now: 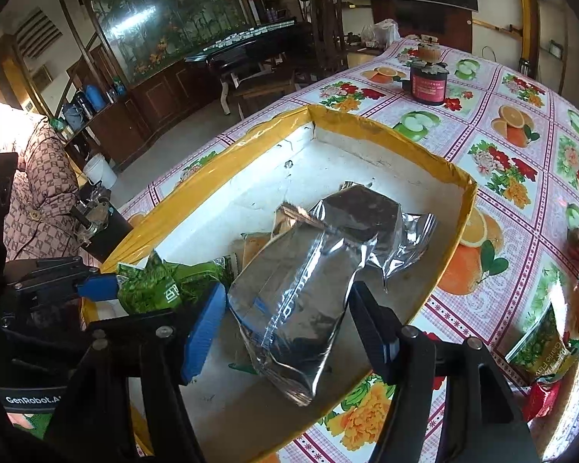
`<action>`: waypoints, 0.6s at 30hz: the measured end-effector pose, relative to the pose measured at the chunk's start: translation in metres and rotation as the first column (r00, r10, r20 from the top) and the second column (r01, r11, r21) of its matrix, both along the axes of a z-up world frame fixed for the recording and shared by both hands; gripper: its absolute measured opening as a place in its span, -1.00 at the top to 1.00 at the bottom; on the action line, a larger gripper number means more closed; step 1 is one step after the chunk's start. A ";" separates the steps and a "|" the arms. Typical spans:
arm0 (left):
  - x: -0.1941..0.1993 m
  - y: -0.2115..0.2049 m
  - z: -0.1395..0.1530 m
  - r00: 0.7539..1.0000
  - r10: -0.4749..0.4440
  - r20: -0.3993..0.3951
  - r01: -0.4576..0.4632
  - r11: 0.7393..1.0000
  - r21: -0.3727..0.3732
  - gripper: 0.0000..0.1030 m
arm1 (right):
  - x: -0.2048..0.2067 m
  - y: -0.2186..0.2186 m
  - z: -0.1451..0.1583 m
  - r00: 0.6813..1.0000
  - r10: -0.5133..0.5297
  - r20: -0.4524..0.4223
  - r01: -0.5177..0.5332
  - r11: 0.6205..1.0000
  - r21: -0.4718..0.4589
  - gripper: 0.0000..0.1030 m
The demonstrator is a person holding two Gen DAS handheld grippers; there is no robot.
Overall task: Organize snacks
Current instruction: 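Open both tools to drop the green and silver bags into the tray, then move both tools back over the snack pile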
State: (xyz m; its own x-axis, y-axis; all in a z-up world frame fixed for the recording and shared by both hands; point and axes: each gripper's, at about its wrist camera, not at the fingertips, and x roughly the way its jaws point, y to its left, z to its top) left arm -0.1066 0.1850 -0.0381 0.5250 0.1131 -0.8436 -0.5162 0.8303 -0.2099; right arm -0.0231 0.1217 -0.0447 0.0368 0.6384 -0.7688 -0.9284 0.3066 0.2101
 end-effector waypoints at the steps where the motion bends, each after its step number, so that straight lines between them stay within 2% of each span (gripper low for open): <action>1: -0.001 -0.001 0.001 1.000 0.000 0.001 0.000 1.000 0.001 -0.04 | 0.000 -0.002 0.002 1.000 0.000 0.002 0.000 1.000 0.008 -0.32; 2: -0.002 -0.001 0.002 1.000 0.002 0.003 -0.002 1.000 0.004 -0.15 | 0.000 -0.006 0.006 1.000 -0.002 0.007 0.002 1.000 0.017 -0.35; 8: -0.015 -0.006 0.019 0.999 -0.005 0.033 0.004 1.000 0.023 -0.30 | 0.002 -0.032 0.024 1.000 -0.019 0.003 0.019 0.997 0.075 -0.42; 13: -0.027 -0.025 0.040 0.996 -0.080 -0.027 0.083 0.987 0.134 -0.33 | 0.003 -0.061 0.039 1.000 -0.029 -0.007 0.030 0.992 0.120 -0.42; 15: -0.038 -0.035 0.049 0.992 -0.121 -0.042 0.126 0.981 0.149 -0.36 | 0.003 -0.073 0.045 0.999 -0.029 -0.012 0.031 0.990 0.140 -0.43; 18: -0.054 -0.048 0.059 0.990 -0.134 -0.030 0.137 0.979 0.150 -0.44 | 0.006 -0.085 0.051 0.999 -0.034 -0.020 0.037 0.986 0.164 -0.44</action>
State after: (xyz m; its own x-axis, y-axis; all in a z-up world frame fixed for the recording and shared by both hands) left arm -0.1609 0.1371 0.0210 0.5279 0.1688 -0.8324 -0.3991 0.9144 -0.0677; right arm -0.0172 0.0369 0.0062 0.0496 0.7548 -0.6541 -0.9135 0.2991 0.2758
